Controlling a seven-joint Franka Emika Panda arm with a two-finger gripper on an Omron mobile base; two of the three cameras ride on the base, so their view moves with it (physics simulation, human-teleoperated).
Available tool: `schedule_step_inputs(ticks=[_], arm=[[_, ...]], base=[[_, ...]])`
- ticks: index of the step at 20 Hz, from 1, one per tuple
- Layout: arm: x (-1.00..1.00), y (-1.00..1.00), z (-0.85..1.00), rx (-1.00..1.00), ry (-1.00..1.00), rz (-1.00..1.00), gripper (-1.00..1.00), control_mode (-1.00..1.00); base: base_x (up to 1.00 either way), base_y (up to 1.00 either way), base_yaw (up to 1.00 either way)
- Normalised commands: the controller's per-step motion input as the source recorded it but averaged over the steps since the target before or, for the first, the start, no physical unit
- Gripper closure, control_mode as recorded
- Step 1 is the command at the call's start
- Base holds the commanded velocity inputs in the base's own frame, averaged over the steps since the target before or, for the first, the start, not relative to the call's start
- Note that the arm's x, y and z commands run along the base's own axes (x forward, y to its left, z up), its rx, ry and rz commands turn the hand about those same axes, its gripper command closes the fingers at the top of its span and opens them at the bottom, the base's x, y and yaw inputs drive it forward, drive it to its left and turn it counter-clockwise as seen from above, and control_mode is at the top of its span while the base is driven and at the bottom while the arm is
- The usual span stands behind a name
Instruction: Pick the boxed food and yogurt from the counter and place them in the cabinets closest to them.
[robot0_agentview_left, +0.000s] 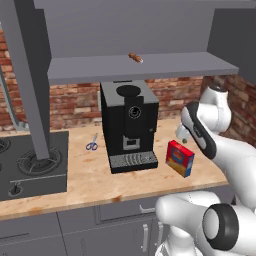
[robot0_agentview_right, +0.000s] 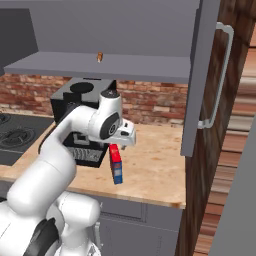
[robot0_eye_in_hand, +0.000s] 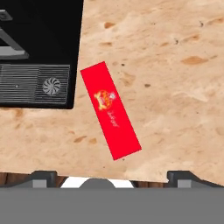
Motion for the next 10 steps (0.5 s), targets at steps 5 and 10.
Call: schedule_step_inputs(ticks=[5, 10], arm=[[0.05, -0.01, -0.41, 0.0, 0.0, 0.01, -1.0, -1.0], [0.14, 0.0, -0.31, 0.0, -0.03, 0.02, -1.0, -1.0]], base=[[0.0, 0.0, 0.0], [0.0, 0.0, 0.0]])
